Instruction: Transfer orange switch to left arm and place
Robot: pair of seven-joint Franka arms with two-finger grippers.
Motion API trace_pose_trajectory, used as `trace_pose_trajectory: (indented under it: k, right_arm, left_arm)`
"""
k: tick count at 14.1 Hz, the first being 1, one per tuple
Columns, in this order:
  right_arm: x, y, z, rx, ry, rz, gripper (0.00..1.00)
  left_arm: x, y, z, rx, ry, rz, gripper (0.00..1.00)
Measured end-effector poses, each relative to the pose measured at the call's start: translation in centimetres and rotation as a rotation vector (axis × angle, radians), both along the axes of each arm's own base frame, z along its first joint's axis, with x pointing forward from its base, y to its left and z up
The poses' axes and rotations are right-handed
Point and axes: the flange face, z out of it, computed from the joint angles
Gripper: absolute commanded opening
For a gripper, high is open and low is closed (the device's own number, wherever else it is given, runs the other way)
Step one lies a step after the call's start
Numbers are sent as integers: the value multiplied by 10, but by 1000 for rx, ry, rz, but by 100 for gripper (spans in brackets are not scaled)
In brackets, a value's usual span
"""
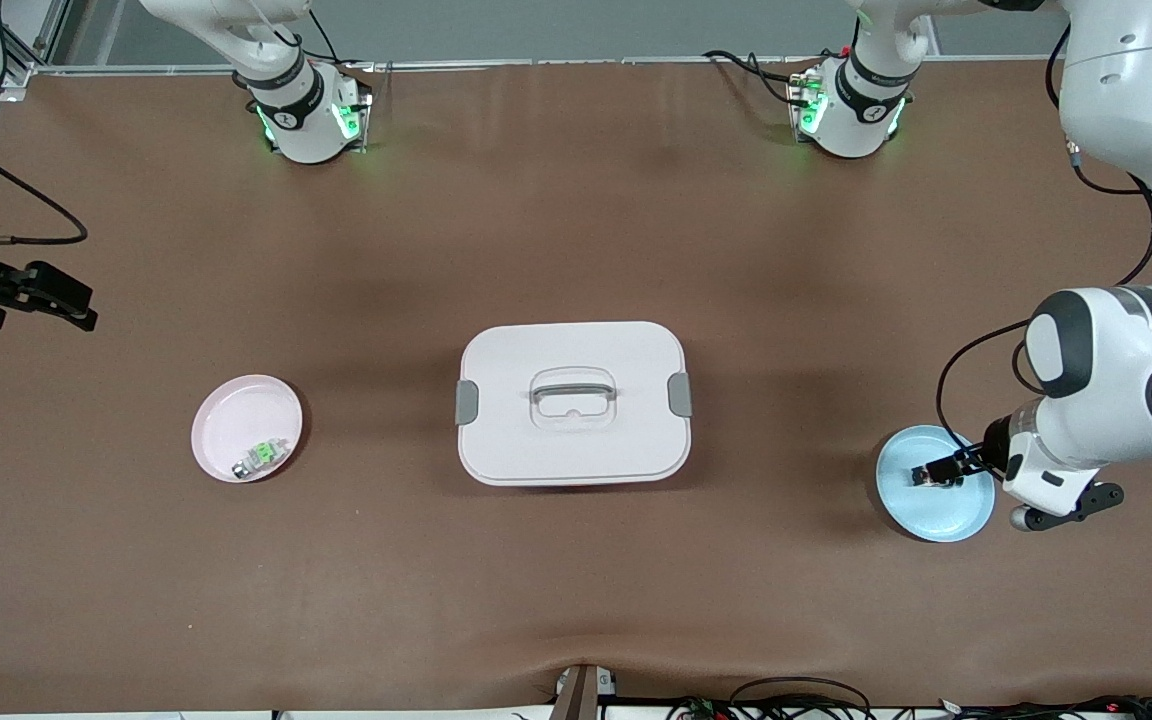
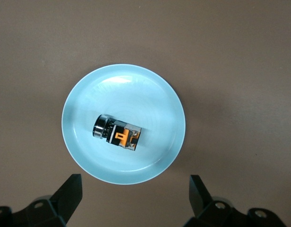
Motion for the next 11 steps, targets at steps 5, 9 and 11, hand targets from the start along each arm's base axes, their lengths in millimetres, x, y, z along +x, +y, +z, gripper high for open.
trace_pose_trajectory:
  k: [5, 9, 11]
  right_arm:
    - [0, -1, 9, 1, -37, -5, 100]
    - [-4, -4, 26, 2, -66, -14, 100]
    - [-7, -2, 27, 41, -57, -35, 100]
  left_arm:
    - [-10, -14, 47, -13, 5, -24, 100]
    - [-19, -21, 90, -16, -23, -48, 100]
    - [-24, -25, 113, -16, -47, -110, 100]
